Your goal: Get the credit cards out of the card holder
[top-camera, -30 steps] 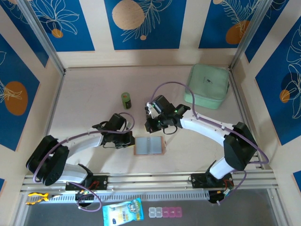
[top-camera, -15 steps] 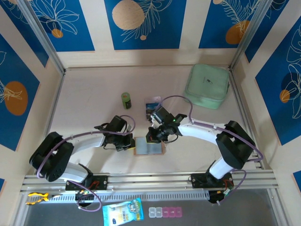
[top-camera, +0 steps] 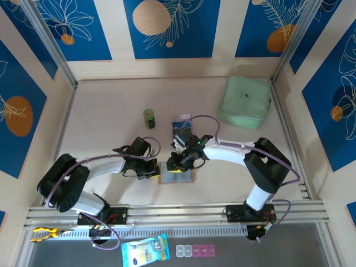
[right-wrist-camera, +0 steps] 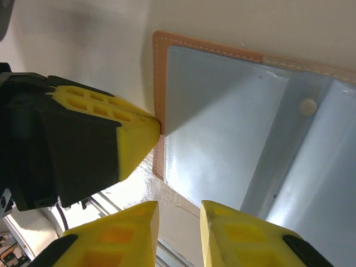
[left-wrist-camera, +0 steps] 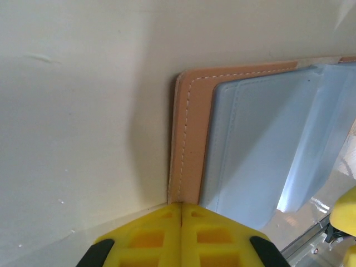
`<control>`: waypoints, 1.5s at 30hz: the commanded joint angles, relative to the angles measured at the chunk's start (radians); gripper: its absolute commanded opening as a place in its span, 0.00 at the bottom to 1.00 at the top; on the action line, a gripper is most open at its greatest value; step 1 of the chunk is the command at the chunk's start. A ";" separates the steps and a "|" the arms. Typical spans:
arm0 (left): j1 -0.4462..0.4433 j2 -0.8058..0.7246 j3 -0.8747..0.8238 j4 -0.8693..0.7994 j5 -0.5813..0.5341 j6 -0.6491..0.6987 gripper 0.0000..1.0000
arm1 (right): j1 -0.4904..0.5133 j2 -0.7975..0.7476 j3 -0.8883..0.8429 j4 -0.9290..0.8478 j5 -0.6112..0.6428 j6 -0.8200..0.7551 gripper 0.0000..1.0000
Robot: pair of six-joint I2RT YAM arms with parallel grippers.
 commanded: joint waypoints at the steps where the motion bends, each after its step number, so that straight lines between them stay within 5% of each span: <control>1: -0.006 0.014 0.015 -0.058 -0.014 0.023 0.00 | 0.007 0.038 0.044 -0.025 -0.029 -0.008 0.29; 35: -0.004 0.029 0.027 -0.105 -0.016 0.048 0.01 | 0.008 0.109 0.103 -0.191 0.069 -0.055 0.30; 45: -0.004 0.027 0.033 -0.115 -0.019 0.053 0.01 | 0.016 0.096 0.093 -0.069 -0.061 -0.053 0.30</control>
